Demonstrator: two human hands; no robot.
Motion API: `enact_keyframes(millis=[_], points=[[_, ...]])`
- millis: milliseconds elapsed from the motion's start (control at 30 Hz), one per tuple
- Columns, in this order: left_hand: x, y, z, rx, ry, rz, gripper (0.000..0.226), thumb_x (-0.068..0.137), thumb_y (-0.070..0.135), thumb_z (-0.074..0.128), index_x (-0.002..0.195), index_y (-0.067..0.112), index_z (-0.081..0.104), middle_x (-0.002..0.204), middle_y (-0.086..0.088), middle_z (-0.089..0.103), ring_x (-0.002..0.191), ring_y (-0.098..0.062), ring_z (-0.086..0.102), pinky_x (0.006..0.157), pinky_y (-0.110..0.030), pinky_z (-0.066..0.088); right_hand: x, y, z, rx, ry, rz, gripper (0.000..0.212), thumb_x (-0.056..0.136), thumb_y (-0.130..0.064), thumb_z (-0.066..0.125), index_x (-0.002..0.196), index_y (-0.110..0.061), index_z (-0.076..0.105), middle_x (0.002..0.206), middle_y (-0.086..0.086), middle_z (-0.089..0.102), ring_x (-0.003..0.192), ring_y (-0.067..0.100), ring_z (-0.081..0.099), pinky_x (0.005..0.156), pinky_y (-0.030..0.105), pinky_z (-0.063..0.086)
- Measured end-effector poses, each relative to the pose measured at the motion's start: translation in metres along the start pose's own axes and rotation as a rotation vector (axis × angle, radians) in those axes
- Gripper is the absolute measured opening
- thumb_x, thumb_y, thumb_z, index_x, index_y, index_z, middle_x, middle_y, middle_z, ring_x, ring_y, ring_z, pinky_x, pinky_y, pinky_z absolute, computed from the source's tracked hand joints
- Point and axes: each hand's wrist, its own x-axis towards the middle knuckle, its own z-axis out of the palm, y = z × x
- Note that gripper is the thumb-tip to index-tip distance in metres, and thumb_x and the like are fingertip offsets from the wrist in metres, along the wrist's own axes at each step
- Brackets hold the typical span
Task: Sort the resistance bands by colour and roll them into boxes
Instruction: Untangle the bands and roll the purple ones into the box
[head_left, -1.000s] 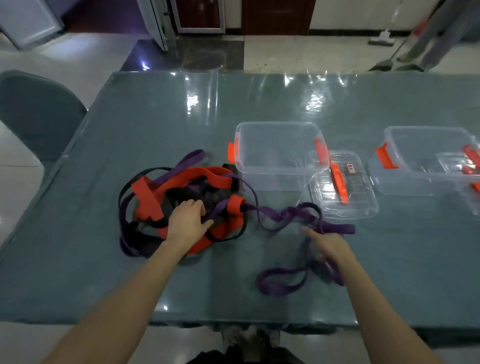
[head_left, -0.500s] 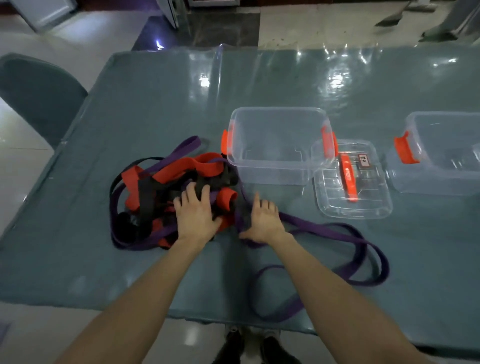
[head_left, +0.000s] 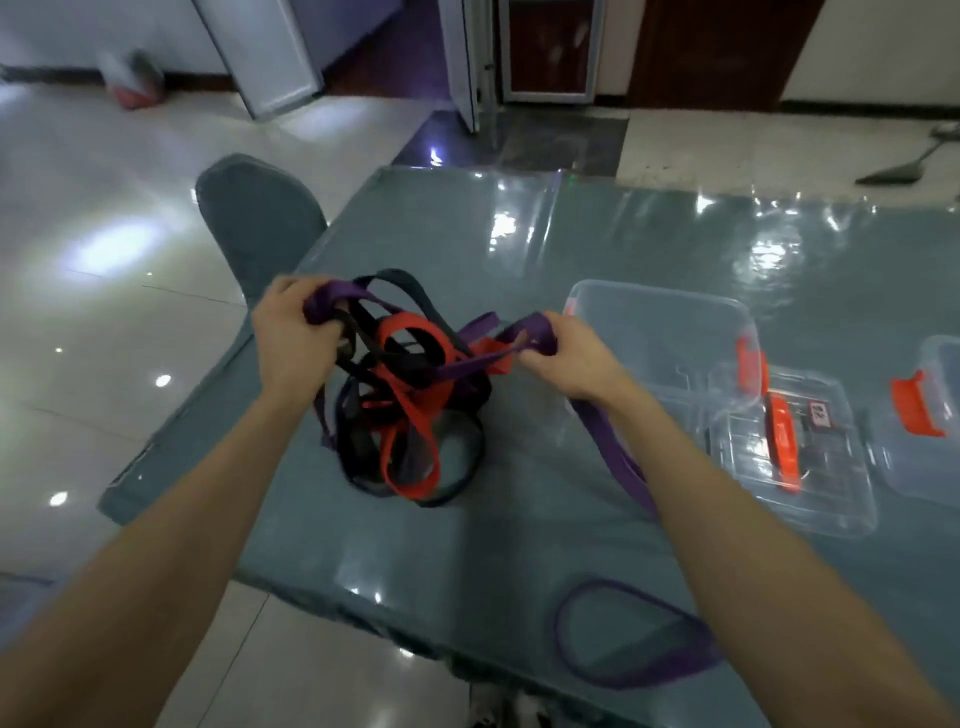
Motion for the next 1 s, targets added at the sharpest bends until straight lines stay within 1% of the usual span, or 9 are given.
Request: enact_keyframes(millis=[133,233,300,367,433,567,700,867,1000], points=[[0.04,0.011,-0.044,-0.141,0.195,0.023,0.055,0.071,0.005,0.062,0.108,0.042,0.08,0.109,0.008,0.067,0.097,-0.01,0.067,0.093,-0.016,0.054,0.002,-0.015,-0.023,-0.006,-0.04,-0.031,0.017,0.087,-0.038,0.088,0.088,-0.033,0.072,0.066,-0.019,0.069,0.061,-0.004,0.06,0.06,0.016,0.045],[0.039,-0.017,-0.051,-0.13,0.19,-0.078,0.051,0.077,0.01,0.074,0.109,0.05,0.073,0.116,0.002,0.068,0.104,-0.027,0.071,0.097,-0.043,0.061,-0.002,-0.005,-0.034,0.011,0.151,0.013,0.027,0.089,-0.041,0.085,0.093,-0.019,0.071,0.076,-0.003,0.069,0.068,0.012,0.062,0.062,0.031,0.047],[0.03,-0.049,-0.041,0.099,-0.146,-0.185,0.057,0.076,0.014,0.088,0.128,0.027,0.069,0.128,-0.013,0.065,0.115,-0.037,0.068,0.102,-0.049,0.058,-0.012,0.005,-0.033,-0.191,-0.044,0.057,0.018,0.09,-0.037,0.086,0.095,-0.026,0.072,0.078,-0.004,0.067,0.073,0.02,0.062,0.062,0.033,0.044],[0.013,-0.072,-0.027,0.503,-0.712,-0.3,0.101,0.068,0.03,0.101,0.152,0.013,0.048,0.149,-0.024,0.049,0.137,-0.045,0.054,0.114,-0.049,0.049,-0.023,0.014,-0.033,-0.23,-0.089,0.097,0.021,0.087,-0.026,0.088,0.09,-0.041,0.073,0.078,-0.008,0.068,0.076,0.019,0.065,0.062,0.03,0.046],[-0.011,-0.079,-0.007,0.717,-0.995,-0.28,0.13,0.065,0.047,0.102,0.165,0.013,0.026,0.164,-0.024,0.029,0.153,-0.046,0.035,0.124,-0.052,0.038,-0.032,0.018,-0.035,-0.262,-0.049,0.133,0.018,0.082,-0.023,0.089,0.088,-0.032,0.074,0.083,-0.002,0.071,0.084,0.024,0.069,0.067,0.033,0.05],[-0.047,-0.04,0.056,0.387,-0.923,0.105,0.133,0.071,0.058,0.094,0.172,0.024,0.015,0.177,-0.01,0.014,0.163,-0.036,0.017,0.131,-0.055,0.024,-0.05,0.013,-0.03,-0.317,-0.096,0.163,0.03,0.076,-0.026,0.092,0.098,-0.016,0.075,0.092,0.006,0.074,0.09,0.028,0.07,0.077,0.037,0.054],[-0.076,-0.006,0.118,0.304,-0.982,0.301,0.139,0.066,0.062,0.095,0.173,0.024,0.014,0.177,-0.006,0.021,0.164,-0.028,0.023,0.131,-0.05,0.026,-0.067,0.003,-0.06,-0.224,0.016,0.124,0.03,0.076,-0.028,0.092,0.102,-0.026,0.077,0.089,-0.007,0.078,0.087,0.017,0.073,0.081,0.039,0.059],[-0.083,-0.006,0.154,0.516,-0.992,0.34,0.1,0.082,0.053,0.086,0.164,0.037,0.032,0.144,-0.007,0.067,0.126,-0.033,0.068,0.099,-0.044,0.056,-0.093,0.015,-0.094,-0.223,0.049,0.218,0.036,0.075,-0.038,0.096,0.1,-0.031,0.072,0.087,-0.009,0.075,0.084,0.014,0.072,0.083,0.041,0.061],[-0.06,-0.004,0.151,0.36,-0.854,0.413,0.043,0.092,0.039,0.079,0.134,0.03,0.071,0.13,-0.004,0.076,0.121,-0.033,0.071,0.097,-0.045,0.057,-0.109,0.04,-0.096,-0.341,0.044,0.287,0.036,0.074,-0.059,0.091,0.089,-0.033,0.071,0.073,-0.011,0.069,0.07,0.007,0.065,0.071,0.035,0.055]])
